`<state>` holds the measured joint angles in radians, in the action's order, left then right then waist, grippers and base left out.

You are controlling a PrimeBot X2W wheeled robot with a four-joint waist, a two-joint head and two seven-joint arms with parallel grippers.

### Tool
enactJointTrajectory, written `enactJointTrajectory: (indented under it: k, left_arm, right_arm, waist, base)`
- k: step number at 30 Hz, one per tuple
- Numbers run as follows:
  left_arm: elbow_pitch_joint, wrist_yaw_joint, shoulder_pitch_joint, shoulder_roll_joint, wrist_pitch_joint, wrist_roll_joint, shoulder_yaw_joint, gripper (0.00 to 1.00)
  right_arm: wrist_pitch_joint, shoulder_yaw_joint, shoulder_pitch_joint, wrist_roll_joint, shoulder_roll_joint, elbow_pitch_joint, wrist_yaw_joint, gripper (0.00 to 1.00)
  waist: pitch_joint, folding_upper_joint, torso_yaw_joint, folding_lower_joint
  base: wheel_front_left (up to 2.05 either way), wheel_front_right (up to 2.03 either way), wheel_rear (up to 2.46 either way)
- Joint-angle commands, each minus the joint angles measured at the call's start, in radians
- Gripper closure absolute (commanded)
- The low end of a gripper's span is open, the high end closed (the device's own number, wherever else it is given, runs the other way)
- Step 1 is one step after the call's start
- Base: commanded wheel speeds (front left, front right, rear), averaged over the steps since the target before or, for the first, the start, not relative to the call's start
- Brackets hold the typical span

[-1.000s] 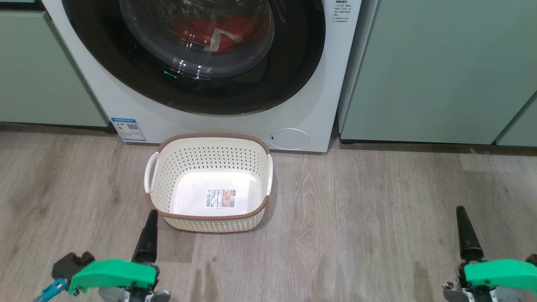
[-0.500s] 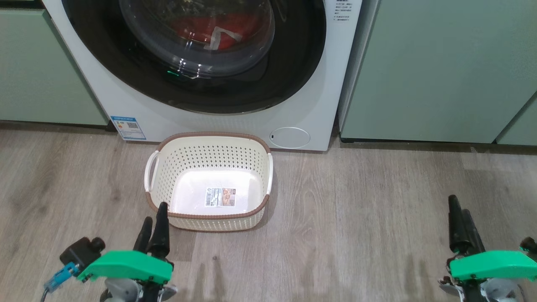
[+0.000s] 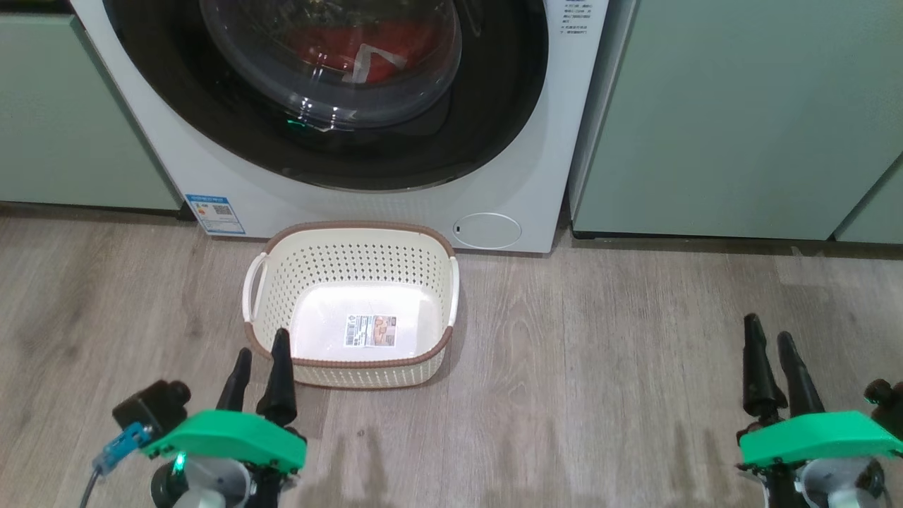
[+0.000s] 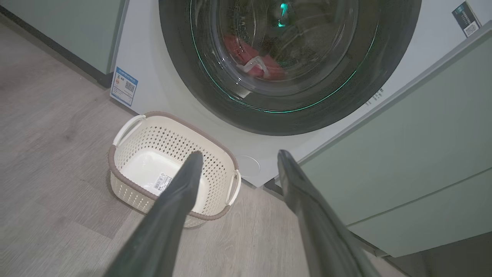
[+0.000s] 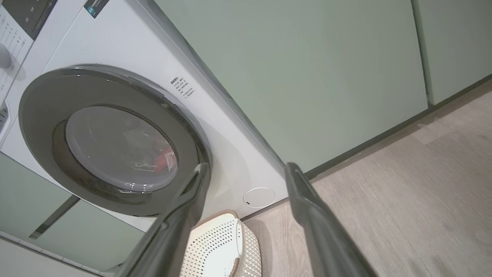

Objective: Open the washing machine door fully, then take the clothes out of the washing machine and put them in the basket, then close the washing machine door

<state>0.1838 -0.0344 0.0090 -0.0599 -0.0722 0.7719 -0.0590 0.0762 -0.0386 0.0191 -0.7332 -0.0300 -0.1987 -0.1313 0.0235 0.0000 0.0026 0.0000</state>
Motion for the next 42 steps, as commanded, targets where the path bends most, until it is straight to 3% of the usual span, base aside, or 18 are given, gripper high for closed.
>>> enactJointTrajectory:
  k: [1, 23, 42]
  left_arm:
    - [-0.045, -0.011, -0.058, -0.016, -0.019, -0.041, 0.006, 0.0]
    - [-0.099, -0.103, -0.078, -0.045, -0.087, -0.316, -0.058, 0.0]
    - [-0.123, -0.121, -0.087, -0.037, -0.139, -0.52, -0.048, 0.0]
  right_arm:
    - [0.015, 0.018, 0.042, 0.046, -0.012, 0.046, 0.0, 0.0]
    - [0.082, 0.047, 0.053, 0.364, -0.015, 0.087, 0.0, 0.0]
    - [0.135, 0.063, 0.058, 0.547, -0.018, 0.103, 0.0, 0.0]
  waist:
    - [0.001, 0.0, 0.0, 0.0]
    - [0.007, 0.0, 0.001, 0.0]
    - [0.01, 0.0, -0.001, 0.0]
  base:
    - [0.0, 0.0, 0.0]
    - [0.0, 0.0, 0.0]
    - [0.0, 0.0, 0.0]
